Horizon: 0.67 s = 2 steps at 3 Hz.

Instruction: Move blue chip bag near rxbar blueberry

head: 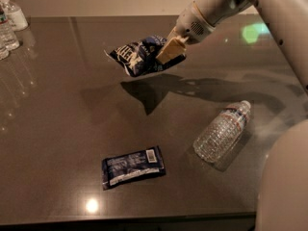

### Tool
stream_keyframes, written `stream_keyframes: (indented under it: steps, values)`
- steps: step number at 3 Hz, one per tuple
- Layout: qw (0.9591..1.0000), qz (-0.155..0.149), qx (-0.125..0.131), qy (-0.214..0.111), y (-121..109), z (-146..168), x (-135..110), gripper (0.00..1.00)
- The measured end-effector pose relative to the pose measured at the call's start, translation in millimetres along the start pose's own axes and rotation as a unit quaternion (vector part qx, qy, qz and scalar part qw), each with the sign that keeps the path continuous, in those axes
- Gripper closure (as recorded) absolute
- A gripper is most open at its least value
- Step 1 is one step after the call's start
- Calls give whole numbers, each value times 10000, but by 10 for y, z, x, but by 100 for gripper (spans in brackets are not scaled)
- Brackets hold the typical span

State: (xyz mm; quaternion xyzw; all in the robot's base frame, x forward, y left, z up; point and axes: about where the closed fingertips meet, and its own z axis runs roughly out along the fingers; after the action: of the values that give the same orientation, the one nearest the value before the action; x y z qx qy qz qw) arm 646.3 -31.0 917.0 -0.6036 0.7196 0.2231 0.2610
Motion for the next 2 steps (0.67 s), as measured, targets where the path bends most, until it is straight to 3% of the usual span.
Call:
stream_keyframes:
  steps: [2]
  values:
    - [9990, 115, -416, -145, 747, -163, -73, 100]
